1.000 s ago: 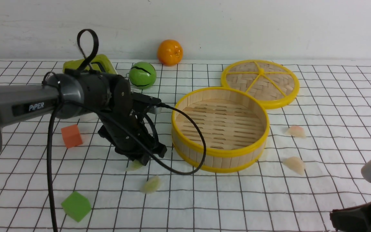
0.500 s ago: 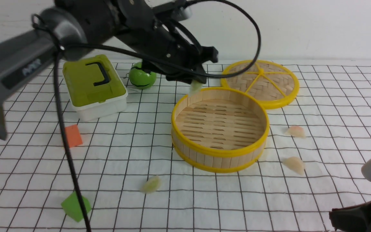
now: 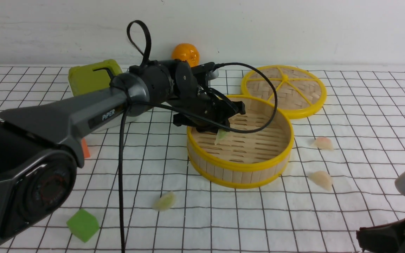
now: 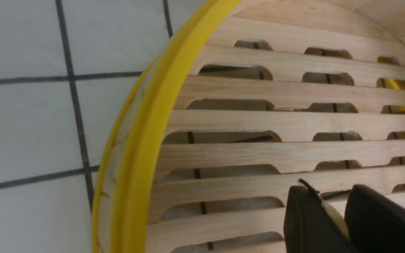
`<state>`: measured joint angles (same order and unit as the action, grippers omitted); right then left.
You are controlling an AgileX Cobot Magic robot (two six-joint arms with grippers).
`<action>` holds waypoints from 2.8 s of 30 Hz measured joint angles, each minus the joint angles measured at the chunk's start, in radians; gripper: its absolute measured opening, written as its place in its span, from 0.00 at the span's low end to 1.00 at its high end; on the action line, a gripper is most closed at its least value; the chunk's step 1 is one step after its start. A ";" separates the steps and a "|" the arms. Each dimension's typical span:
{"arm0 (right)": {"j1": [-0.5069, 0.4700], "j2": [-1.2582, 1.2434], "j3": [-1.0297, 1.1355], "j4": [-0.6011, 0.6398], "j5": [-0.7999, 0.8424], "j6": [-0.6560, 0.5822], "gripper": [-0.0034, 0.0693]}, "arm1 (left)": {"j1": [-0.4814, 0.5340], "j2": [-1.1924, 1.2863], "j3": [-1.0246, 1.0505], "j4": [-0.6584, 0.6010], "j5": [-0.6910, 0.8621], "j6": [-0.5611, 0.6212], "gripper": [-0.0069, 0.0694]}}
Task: Put the dumplings into the steamer on the table with the white tablecloth.
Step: 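Place the dumpling into the bamboo steamer basket with the left gripper, then reach for and grasp a dumpling on the table with the left gripper, then place the dumpling into the bamboo steamer basket with the left gripper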
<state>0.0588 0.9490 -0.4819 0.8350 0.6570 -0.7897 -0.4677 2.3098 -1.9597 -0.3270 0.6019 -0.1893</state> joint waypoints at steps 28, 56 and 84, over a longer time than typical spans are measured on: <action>0.000 0.000 0.000 0.032 0.018 -0.001 0.09 | -0.001 -0.386 0.170 0.289 0.629 0.174 0.52; 0.000 -0.001 0.000 0.101 0.037 -0.001 0.12 | -0.002 -0.252 0.439 0.222 0.393 0.370 0.36; 0.000 -0.001 0.000 0.127 0.034 -0.031 0.14 | -0.045 -0.002 -0.085 0.014 0.086 0.013 0.36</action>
<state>0.0588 0.9480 -0.4819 0.9619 0.6909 -0.8204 -0.5126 2.3077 -2.0452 -0.3131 0.6874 -0.1766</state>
